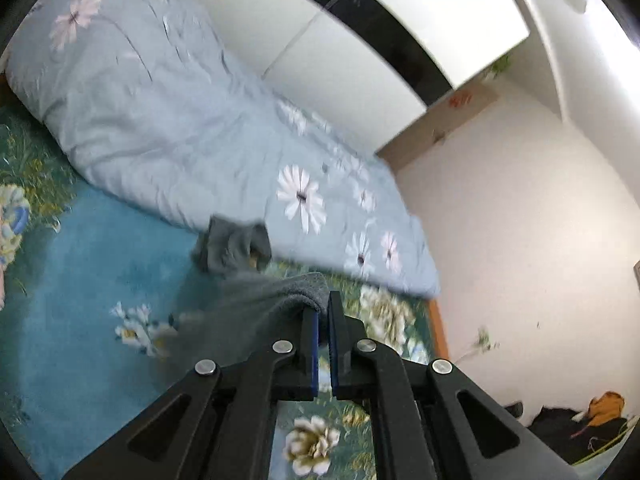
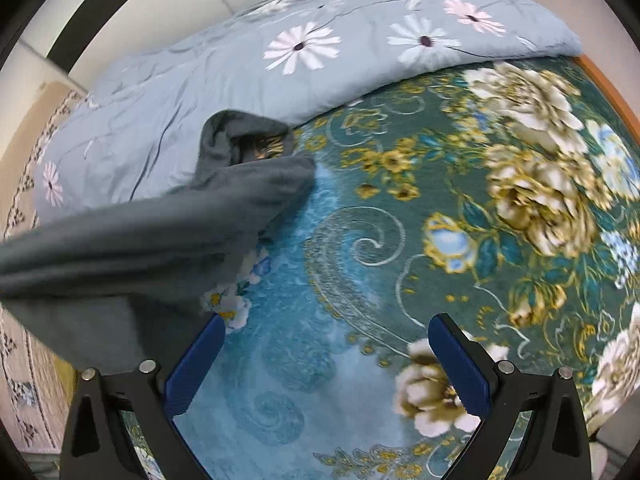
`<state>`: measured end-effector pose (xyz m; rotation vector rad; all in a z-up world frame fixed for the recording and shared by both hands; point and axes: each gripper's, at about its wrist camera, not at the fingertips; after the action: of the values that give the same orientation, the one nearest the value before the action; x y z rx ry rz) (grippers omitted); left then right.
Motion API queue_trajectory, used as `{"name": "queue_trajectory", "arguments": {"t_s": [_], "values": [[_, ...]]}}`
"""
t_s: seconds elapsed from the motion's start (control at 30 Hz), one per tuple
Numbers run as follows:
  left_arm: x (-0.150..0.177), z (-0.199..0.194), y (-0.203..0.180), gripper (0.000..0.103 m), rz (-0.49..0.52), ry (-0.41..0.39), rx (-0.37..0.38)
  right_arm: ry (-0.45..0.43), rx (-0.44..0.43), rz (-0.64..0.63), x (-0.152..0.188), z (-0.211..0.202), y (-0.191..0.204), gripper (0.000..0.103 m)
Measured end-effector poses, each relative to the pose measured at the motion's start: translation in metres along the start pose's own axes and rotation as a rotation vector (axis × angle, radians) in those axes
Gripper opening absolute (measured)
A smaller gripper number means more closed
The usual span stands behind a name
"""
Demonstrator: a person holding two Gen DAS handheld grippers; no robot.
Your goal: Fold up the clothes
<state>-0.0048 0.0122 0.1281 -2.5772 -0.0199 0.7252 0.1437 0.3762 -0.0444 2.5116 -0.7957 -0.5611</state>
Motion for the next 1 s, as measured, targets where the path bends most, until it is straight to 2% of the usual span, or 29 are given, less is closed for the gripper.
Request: {"name": "queue_trajectory", "arguments": {"t_s": [0.03, 0.07, 0.13, 0.17, 0.2, 0.37, 0.43, 0.5, 0.77, 0.83, 1.0], "values": [[0.000, -0.002, 0.007, 0.003, -0.001, -0.008, -0.030, -0.004, -0.002, 0.013, 0.003, -0.003, -0.004, 0.103], [0.004, 0.001, 0.021, 0.003, -0.002, 0.006, -0.091, -0.001, -0.004, 0.025, 0.005, -0.002, -0.007, 0.103], [0.017, 0.017, 0.051, 0.004, -0.022, 0.080, -0.203, 0.022, -0.023, 0.047, 0.012, 0.004, -0.012, 0.103], [0.029, 0.027, 0.072, 0.004, -0.103, 0.134, -0.356, 0.036, -0.029, 0.051, 0.015, 0.009, -0.012, 0.103], [0.043, 0.035, 0.093, 0.003, -0.153, 0.189, -0.441, 0.053, -0.036, 0.054, 0.019, 0.014, -0.012, 0.103], [0.113, 0.041, 0.185, 0.004, -0.377, 0.360, -0.608, 0.143, -0.069, 0.086, 0.037, 0.048, -0.015, 0.100], [0.128, 0.042, 0.209, 0.004, -0.459, 0.387, -0.638, 0.167, -0.082, 0.116, 0.041, 0.060, -0.019, 0.094], [0.131, 0.043, 0.222, 0.004, -0.489, 0.387, -0.662, 0.189, -0.100, 0.151, 0.044, 0.073, -0.023, 0.089], [0.108, 0.065, 0.253, 0.004, -0.589, 0.371, -0.711, 0.269, -0.238, 0.353, 0.043, 0.141, -0.025, 0.064], [0.103, 0.073, 0.260, 0.004, -0.604, 0.379, -0.722, 0.293, -0.267, 0.392, 0.044, 0.163, -0.019, 0.061], [0.100, 0.083, 0.272, 0.004, -0.630, 0.397, -0.747, 0.346, -0.324, 0.473, 0.049, 0.212, -0.004, 0.061]]}}
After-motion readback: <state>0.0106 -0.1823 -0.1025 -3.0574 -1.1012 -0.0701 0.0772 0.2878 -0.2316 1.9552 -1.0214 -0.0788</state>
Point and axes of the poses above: each gripper's, at about its wrist camera, not at the fingertips, and z roughly the way its jaws point, y to its left, x to its underside, and after that the axes turned 15 degrees about -x, right-handed
